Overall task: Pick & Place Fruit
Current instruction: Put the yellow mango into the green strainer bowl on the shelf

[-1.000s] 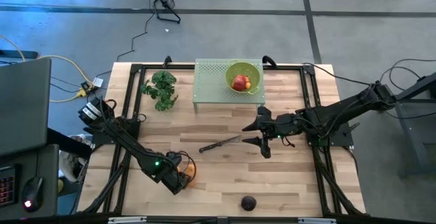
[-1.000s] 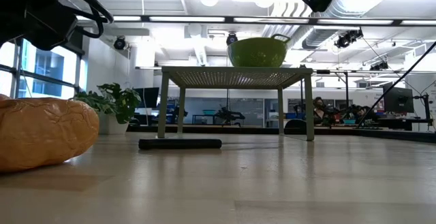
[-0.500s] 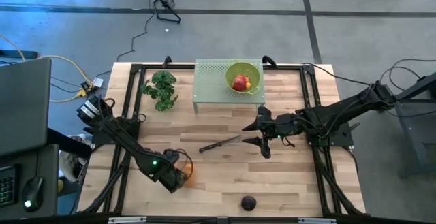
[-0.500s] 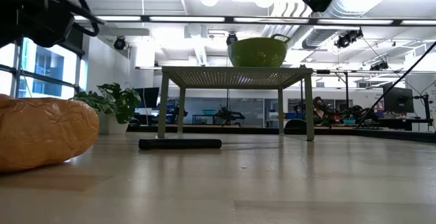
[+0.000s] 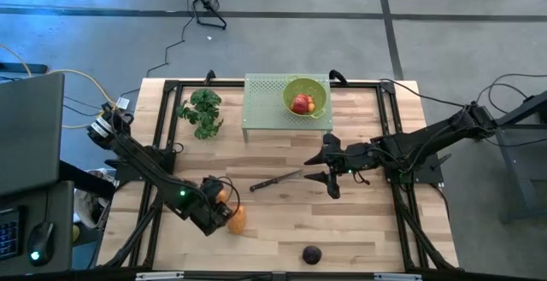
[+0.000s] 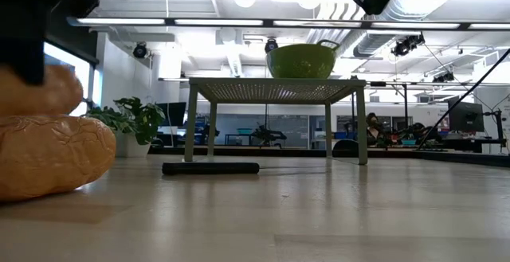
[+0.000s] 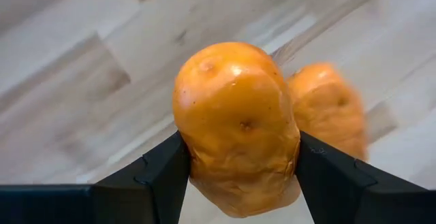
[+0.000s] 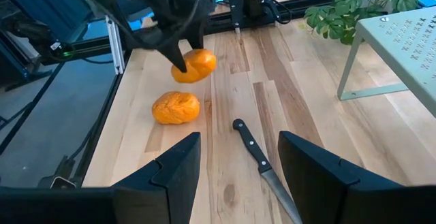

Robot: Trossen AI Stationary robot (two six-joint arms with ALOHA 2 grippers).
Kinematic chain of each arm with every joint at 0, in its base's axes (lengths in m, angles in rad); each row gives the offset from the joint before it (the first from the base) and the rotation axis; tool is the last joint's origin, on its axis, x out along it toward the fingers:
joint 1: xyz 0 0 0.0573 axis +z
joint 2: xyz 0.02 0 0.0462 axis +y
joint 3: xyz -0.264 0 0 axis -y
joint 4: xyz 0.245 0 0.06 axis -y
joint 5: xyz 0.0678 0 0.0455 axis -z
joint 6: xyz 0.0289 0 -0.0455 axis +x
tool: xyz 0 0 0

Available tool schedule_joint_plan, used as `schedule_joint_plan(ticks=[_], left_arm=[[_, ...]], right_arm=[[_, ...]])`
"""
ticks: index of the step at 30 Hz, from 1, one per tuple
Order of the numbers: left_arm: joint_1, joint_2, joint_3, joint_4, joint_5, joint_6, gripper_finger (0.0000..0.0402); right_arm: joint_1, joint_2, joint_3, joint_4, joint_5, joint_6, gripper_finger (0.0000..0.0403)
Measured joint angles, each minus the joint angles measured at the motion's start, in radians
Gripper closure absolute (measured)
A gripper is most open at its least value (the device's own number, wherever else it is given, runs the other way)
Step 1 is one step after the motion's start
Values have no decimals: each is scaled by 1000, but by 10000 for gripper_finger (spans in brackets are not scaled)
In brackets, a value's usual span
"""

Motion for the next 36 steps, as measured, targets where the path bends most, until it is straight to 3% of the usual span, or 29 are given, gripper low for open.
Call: schedule_joint_plan(ticks=[18,22,28,36], left_arm=[[35,-235,4,3,-400,240,178],[123,-268,4,51,-398,365,178],[322,-287,4,234,-307,650,178],[570,-288,5,478,-110,951,178]], right_arm=[[100,0,0,-127,-1,8,213],[125,0,0,-160,-1,48,213],[149,0,0,-214,1,89,213],[173,0,0,-224,3,88,213]])
